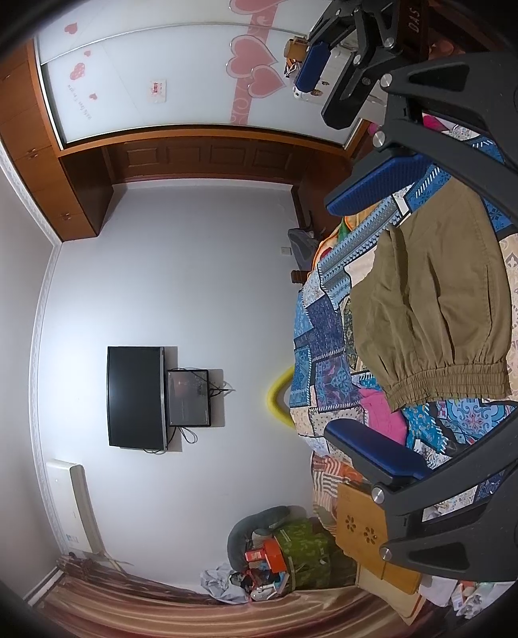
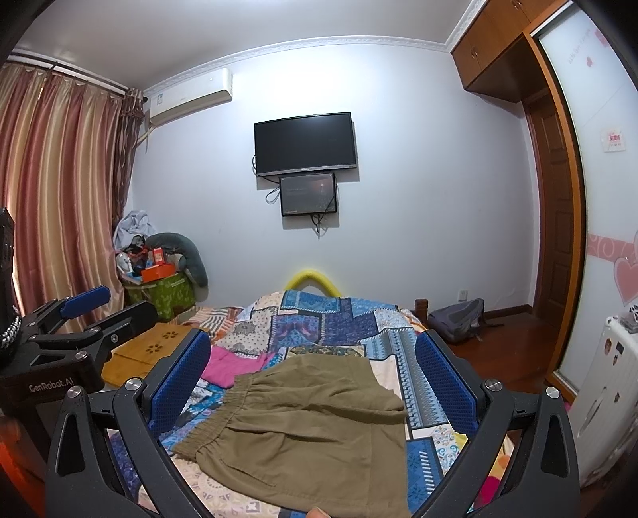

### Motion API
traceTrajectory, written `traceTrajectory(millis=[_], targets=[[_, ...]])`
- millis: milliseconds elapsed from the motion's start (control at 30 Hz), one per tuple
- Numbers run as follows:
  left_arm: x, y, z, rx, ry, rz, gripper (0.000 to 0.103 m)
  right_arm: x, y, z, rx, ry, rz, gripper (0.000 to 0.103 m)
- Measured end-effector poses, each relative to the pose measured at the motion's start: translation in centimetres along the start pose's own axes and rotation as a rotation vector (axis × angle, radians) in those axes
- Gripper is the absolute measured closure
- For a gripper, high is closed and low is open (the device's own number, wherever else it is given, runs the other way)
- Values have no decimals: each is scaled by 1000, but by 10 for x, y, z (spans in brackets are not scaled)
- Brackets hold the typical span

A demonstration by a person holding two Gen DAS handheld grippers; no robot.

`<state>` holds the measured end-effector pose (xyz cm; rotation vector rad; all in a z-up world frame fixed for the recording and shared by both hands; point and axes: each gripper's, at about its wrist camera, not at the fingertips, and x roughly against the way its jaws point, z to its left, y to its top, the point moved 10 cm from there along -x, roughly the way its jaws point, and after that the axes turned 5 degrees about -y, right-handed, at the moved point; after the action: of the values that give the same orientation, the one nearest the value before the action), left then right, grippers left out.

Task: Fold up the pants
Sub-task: 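Lower both tools onto the khaki pants, left at the waistband, right at the leg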

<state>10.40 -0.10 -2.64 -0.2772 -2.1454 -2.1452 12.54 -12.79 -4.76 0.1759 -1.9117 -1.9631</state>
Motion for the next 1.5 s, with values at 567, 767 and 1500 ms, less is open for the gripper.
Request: traceTrajectory(millis=[567, 767, 1500], targets=[[-58, -25, 27, 54, -6, 121, 0, -31, -15, -17, -10, -36, 71, 1], [-105, -56, 52, 73, 30, 225, 0, -71, -45, -40, -19, -77, 162, 1], [-251, -212, 159, 97, 184, 650, 0, -223, -211, -131, 3, -141, 666, 8]])
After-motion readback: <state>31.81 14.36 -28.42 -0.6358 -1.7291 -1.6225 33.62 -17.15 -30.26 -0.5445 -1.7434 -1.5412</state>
